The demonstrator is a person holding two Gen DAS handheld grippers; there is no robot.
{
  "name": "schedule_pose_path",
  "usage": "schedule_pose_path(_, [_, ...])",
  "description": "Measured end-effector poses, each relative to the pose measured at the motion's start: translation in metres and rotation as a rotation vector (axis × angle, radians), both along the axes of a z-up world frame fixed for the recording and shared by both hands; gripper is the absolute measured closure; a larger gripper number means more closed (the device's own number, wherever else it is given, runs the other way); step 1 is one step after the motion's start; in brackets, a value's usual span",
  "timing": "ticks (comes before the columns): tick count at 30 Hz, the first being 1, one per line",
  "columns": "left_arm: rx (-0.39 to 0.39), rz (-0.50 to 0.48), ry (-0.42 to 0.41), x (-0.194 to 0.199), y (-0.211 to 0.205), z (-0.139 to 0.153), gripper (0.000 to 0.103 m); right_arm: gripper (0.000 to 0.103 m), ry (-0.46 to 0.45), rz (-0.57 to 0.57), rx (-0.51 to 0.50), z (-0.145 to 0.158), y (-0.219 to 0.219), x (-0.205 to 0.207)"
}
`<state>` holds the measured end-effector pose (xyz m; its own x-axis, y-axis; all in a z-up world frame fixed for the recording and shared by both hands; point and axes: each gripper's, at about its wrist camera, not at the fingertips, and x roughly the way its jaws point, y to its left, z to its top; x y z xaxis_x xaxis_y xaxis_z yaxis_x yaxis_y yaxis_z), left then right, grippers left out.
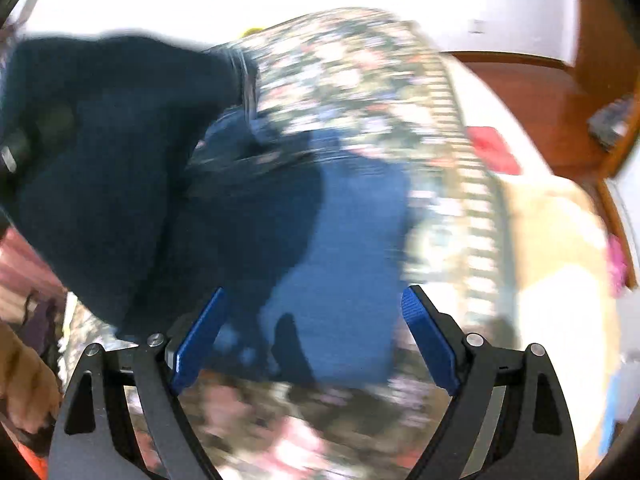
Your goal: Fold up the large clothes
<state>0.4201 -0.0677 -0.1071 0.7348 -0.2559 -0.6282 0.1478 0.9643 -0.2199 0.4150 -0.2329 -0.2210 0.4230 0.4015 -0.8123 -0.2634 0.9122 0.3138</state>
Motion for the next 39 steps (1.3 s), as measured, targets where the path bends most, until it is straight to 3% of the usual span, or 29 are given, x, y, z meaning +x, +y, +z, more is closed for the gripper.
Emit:
schedule_pose_path(5, [0.266, -0.200, 0.215, -0.008, -0.082, -0.090, 0.089, 0.016, 0.032, -0.121, -0.034, -0.009, -0.052, -0.004])
schedule_pose_path(7, [0.364, -0.234, 0.189, -0.022, -0.096, -0.108, 0.088, 0.016, 0.056, -0.160, -0.014, -0.016, -0.070, -0.011])
schedule_pose_path(9, [0.428, -0.247, 0.156, -0.031, -0.101, -0.107, 0.083, 0.016, 0.072, -0.177, 0.006, -0.019, -0.079, -0.019])
schedule_pose_path(15, [0.353, -0.334, 0.191, -0.054, -0.090, -0.082, 0.051, 0.016, 0.047, -0.151, 0.030, -0.006, -0.072, -0.030])
schedule_pose_path(25, [0.391, -0.176, 0.072, -0.087, -0.029, -0.034, 0.015, 0.016, -0.025, -0.052, 0.088, 0.023, -0.030, -0.040])
schedule_pose_path(31, [0.395, -0.022, 0.059, -0.073, 0.029, -0.024, 0.010, 0.016, -0.023, 0.022, 0.081, 0.022, 0.016, -0.031])
schedule_pose_path(36, [0.315, 0.065, 0.153, -0.053, 0.072, -0.045, 0.009, 0.016, -0.020, 0.070, 0.023, 0.009, 0.050, -0.021])
schedule_pose_path(39, [0.258, 0.086, 0.251, -0.039, 0.088, -0.072, 0.009, 0.016, -0.014, 0.073, -0.027, -0.003, 0.056, -0.013])
